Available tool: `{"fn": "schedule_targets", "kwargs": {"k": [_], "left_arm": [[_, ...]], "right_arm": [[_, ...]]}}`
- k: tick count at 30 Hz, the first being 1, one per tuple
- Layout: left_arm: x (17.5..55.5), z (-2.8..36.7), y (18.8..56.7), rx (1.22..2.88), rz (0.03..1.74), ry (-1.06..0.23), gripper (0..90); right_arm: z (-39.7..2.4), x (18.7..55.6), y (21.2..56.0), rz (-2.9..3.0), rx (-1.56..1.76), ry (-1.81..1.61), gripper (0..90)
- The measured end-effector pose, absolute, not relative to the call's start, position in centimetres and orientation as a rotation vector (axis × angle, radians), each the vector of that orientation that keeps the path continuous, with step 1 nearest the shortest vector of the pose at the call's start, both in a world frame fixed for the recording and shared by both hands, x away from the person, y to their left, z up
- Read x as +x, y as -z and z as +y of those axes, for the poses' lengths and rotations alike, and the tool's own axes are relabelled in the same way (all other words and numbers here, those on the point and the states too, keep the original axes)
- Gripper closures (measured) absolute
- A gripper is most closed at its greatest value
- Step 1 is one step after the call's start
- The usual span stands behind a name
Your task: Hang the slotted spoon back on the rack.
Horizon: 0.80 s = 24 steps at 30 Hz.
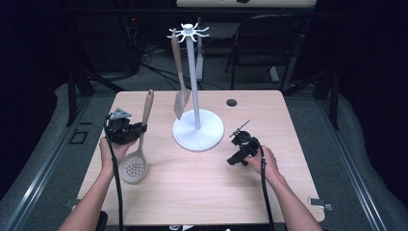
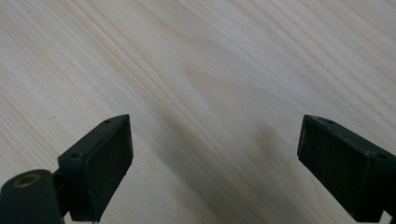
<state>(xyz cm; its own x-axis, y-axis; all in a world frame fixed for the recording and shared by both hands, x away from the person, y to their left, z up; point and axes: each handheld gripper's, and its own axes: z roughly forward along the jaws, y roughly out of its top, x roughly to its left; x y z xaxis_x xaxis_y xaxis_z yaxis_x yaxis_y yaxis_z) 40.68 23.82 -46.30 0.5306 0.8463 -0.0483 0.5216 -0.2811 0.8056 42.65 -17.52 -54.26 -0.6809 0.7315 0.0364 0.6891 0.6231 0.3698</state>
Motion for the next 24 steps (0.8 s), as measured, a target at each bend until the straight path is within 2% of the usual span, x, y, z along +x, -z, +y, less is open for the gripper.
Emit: {"fn": "schedule_targets", "kwargs": {"k": [14, 24], "left_arm": [[39.7, 22.6, 43.3, 1.859, 0.951, -0.641, 75.5], [40.7, 21.5, 41.1, 1.816, 0.884, -0.663, 75.5]], "right_arm": [[-17.5, 42.6, 54.4, 2.722, 1.201, -0.547, 10.1], [-17.5, 42.7, 54.5, 2.732, 1.193, -0.522, 10.1]]}}
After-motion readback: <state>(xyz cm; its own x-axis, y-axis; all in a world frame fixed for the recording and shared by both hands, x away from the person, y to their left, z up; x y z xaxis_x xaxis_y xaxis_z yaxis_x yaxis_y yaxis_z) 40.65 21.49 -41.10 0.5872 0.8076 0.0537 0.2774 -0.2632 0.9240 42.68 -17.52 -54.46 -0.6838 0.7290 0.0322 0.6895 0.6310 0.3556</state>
